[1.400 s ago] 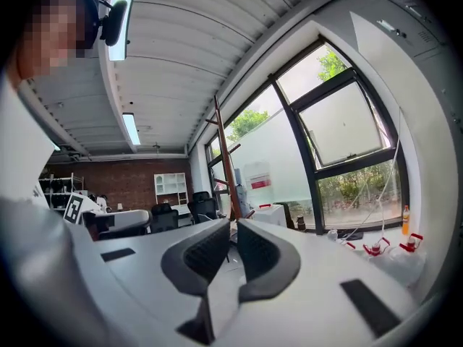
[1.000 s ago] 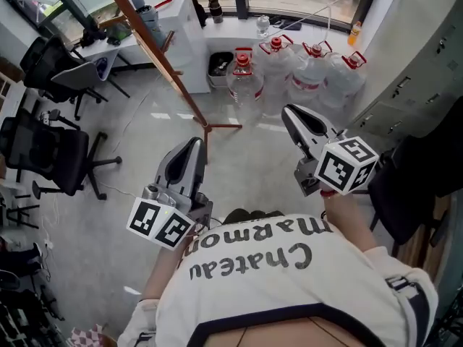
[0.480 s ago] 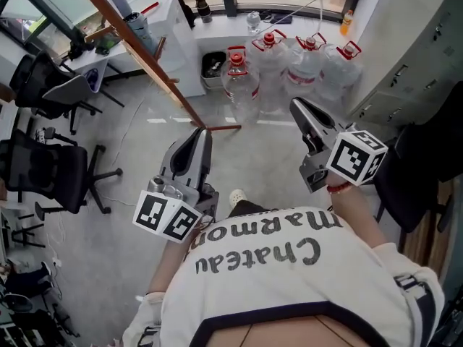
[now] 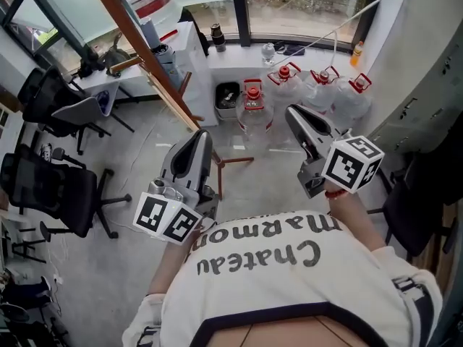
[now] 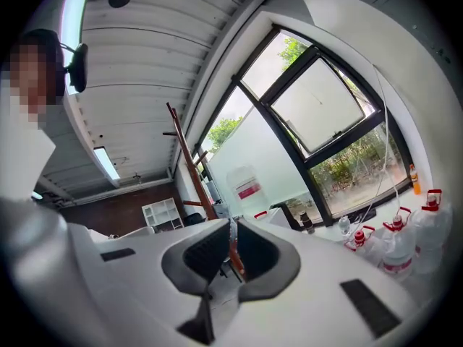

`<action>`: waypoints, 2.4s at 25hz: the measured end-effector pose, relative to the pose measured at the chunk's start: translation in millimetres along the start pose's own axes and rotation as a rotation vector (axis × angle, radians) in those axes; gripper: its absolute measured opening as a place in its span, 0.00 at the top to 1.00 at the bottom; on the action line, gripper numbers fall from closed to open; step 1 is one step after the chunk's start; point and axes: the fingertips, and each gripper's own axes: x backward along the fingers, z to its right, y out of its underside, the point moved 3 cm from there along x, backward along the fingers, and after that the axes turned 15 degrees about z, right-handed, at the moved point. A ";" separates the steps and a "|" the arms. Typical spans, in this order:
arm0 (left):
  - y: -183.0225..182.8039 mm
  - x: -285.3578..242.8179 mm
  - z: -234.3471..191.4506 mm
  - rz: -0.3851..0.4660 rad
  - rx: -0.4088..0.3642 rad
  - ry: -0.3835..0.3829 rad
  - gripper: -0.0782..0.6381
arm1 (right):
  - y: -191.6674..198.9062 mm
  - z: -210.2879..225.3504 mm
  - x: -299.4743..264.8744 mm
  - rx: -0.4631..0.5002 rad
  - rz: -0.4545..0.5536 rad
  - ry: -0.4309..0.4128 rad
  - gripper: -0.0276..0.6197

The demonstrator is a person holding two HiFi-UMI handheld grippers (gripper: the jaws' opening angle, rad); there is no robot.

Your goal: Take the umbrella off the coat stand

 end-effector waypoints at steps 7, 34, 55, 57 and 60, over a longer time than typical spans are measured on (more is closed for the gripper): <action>-3.3 -12.9 -41.5 0.001 -0.001 0.016 0.86 | 13.4 2.9 -40.1 -0.027 0.006 0.007 0.88; 2.9 -42.9 -82.7 0.145 -0.267 -0.544 0.86 | 41.9 52.3 -212.3 -0.072 -0.303 -0.512 0.89; 11.9 -128.3 -100.7 0.149 -0.372 -0.614 0.86 | 33.2 128.5 -258.5 -0.116 -0.350 -0.549 0.88; 12.7 -136.7 -111.4 0.110 -0.376 -0.591 0.86 | 30.2 136.0 -266.1 -0.116 -0.325 -0.504 0.88; 12.3 -141.1 -121.7 0.082 -0.391 -0.560 0.86 | 34.1 139.0 -272.0 -0.131 -0.315 -0.468 0.88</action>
